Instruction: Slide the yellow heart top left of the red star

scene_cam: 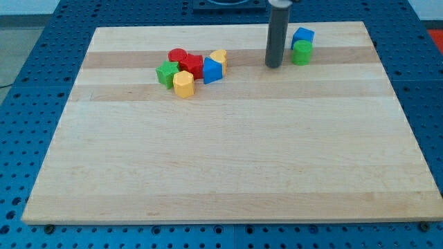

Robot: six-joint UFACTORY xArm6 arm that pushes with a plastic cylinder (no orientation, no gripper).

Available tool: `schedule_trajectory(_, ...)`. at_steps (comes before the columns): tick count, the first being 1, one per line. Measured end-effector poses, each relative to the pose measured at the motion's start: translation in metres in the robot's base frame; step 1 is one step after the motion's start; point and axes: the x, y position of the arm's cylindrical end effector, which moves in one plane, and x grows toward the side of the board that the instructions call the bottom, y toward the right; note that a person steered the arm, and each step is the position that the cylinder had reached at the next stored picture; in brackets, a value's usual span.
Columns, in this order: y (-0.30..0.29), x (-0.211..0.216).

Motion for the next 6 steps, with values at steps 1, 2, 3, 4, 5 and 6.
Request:
schedule_trajectory(1, 0.052, 0.041)
schedule_trajectory(2, 0.122, 0.004)
schedule_trajectory(3, 0.108, -0.047)
schedule_trajectory(4, 0.074, -0.051)
schedule_trajectory(5, 0.066, -0.049)
schedule_trajectory(6, 0.086, -0.038)
